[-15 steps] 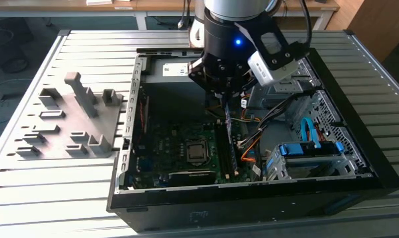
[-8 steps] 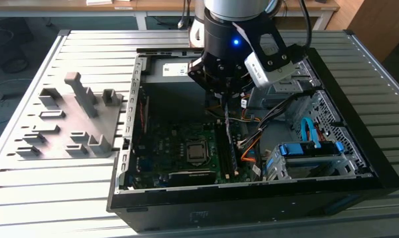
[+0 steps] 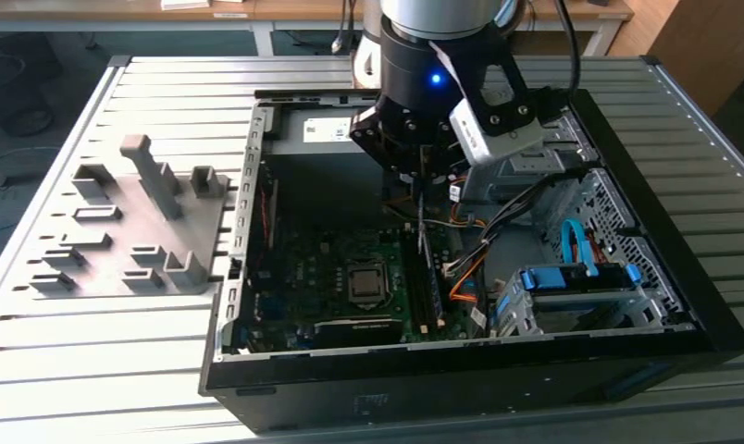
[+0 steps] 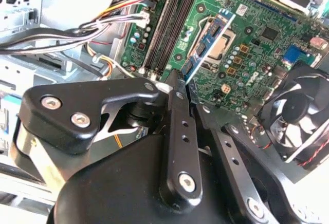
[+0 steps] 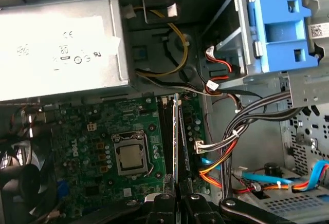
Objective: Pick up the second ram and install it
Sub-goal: 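Insert the second ram into the second slot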
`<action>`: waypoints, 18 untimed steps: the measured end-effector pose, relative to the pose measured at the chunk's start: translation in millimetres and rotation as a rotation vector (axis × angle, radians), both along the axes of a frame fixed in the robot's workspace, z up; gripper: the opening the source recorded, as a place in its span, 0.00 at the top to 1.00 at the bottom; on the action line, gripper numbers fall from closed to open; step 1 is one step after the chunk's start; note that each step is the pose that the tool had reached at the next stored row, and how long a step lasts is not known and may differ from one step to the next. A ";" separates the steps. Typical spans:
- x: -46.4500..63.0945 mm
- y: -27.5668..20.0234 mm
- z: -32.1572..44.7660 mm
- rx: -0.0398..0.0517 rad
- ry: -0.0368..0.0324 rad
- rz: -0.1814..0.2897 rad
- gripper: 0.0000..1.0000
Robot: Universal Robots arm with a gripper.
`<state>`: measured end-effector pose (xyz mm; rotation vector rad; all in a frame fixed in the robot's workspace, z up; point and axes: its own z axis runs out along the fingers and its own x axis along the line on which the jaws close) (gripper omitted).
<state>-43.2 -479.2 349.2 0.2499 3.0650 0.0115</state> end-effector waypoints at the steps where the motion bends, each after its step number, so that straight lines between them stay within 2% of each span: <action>1: 0.0 0.0 0.0 -0.0001 0.0000 -0.008 0.86; 18: 0.0 0.0 -0.5 0.0000 0.0000 -0.139 0.86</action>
